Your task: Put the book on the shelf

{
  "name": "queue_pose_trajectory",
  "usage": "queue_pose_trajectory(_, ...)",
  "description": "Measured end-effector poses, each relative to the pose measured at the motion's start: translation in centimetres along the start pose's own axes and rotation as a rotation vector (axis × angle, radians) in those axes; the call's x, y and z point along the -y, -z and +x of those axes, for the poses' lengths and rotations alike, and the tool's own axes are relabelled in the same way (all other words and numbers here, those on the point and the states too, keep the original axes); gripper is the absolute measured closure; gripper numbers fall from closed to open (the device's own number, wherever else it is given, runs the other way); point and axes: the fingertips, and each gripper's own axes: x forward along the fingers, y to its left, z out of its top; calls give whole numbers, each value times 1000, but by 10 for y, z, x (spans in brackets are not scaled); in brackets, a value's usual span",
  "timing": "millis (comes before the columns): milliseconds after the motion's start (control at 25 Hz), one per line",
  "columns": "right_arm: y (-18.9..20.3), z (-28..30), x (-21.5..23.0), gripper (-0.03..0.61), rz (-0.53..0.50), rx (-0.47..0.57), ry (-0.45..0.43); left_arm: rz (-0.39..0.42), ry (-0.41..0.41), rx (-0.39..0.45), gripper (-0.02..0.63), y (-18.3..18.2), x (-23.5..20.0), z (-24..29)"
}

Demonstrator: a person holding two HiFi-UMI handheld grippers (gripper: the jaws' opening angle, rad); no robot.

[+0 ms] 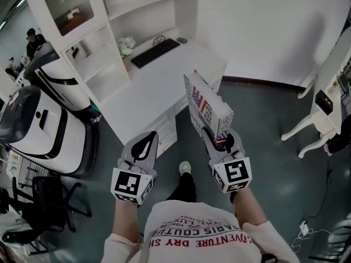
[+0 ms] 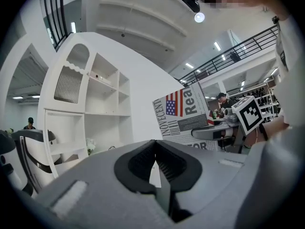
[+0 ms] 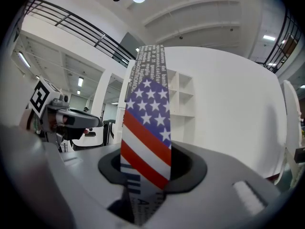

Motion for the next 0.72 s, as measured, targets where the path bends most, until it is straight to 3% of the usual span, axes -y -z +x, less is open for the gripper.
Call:
queue_pose_trajectory(320, 2, 120, 62, 423, -6, -25, -24, -33, -8, -7, 609, 12, -71, 117)
queue_pose_trajectory(720, -10, 298, 139, 423, -10, -28, -72, -24, -69, 54, 609, -18, -188, 260)
